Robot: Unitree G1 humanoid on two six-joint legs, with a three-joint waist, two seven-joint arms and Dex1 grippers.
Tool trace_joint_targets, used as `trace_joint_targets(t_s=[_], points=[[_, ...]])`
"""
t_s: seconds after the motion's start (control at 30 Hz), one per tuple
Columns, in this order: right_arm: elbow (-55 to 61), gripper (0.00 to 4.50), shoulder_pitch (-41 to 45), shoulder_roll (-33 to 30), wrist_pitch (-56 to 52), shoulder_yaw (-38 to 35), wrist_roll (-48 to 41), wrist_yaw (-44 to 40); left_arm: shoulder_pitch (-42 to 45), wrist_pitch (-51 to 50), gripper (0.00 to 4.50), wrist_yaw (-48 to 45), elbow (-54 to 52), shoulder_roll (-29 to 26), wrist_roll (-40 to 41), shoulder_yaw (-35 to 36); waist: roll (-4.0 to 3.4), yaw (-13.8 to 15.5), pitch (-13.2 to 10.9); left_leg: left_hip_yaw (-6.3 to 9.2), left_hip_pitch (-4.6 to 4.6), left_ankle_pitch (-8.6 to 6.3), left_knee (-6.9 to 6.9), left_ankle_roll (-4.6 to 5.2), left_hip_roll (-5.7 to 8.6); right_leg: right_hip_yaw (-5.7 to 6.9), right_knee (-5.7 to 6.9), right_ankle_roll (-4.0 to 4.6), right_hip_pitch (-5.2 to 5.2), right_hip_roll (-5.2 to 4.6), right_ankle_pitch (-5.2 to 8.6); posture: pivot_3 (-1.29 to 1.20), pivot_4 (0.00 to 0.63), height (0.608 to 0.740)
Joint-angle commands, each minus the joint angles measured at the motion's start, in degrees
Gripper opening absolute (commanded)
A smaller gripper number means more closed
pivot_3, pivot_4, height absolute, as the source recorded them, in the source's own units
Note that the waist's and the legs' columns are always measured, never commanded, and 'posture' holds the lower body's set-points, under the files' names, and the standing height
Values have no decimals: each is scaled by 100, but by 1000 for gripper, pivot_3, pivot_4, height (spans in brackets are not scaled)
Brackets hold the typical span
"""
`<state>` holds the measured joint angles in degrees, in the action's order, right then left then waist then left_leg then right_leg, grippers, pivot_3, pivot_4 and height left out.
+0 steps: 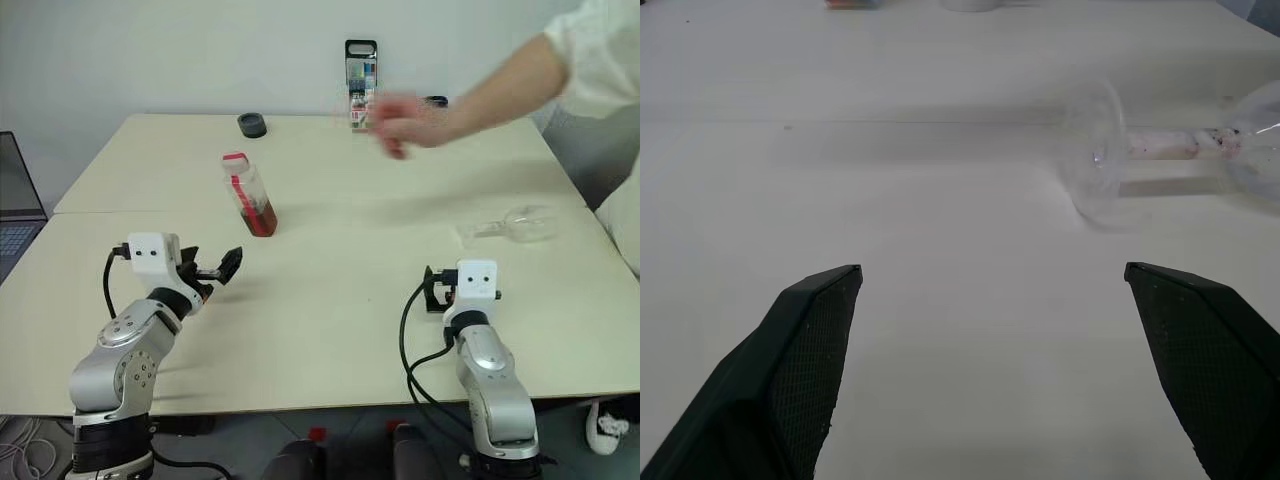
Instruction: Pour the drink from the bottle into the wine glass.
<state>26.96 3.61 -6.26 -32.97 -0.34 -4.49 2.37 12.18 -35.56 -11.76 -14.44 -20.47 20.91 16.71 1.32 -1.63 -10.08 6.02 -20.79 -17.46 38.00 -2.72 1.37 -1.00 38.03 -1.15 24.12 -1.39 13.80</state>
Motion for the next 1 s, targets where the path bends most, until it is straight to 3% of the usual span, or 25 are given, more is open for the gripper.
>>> trace_joint_targets(t_s=[0.03, 0.57, 0.67, 0.87, 1.0], points=[[301, 4500, 112, -5, 42, -46, 42, -26, 58, 84, 4486, 60, -351, -93, -88, -2, 0, 0, 0, 0, 0, 0, 0, 0, 0, 0, 0, 0, 0, 0, 0, 0, 150, 740], [278, 4500, 389, -218, 46, -102, -23, -396, 191, 147, 4486, 304, -324, 100, -82, 27, 0, 0, 0, -1, 0, 0, 0, 0, 0, 0, 0, 0, 0, 0, 0, 0, 150, 740], [230, 4500, 761, -503, 111, -125, -450, -1086, 280, 195, 4486, 374, -224, 161, -134, -9, 0, -2, 0, -2, 1, 0, 2, 0, 1, 1, 1, 0, -1, 6, 0, 0, 150, 740], [120, 4500, 2276, -1481, -909, -632, -3019, -3463, 601, 306, 4486, 295, 97, 140, -205, -162, 0, -3, -1, -1, 1, -2, 5, 4, 3, 10, -1, 1, -7, 10, -1, 0, 150, 740], [-164, 4500, 2932, -1928, -1218, -567, -3610, -4053, 846, 405, 4486, 192, 304, 101, -229, -198, 2, 1, -1, -1, -4, -4, 5, 9, 4, 16, -5, 2, -7, 9, -1, 0, 150, 740]])
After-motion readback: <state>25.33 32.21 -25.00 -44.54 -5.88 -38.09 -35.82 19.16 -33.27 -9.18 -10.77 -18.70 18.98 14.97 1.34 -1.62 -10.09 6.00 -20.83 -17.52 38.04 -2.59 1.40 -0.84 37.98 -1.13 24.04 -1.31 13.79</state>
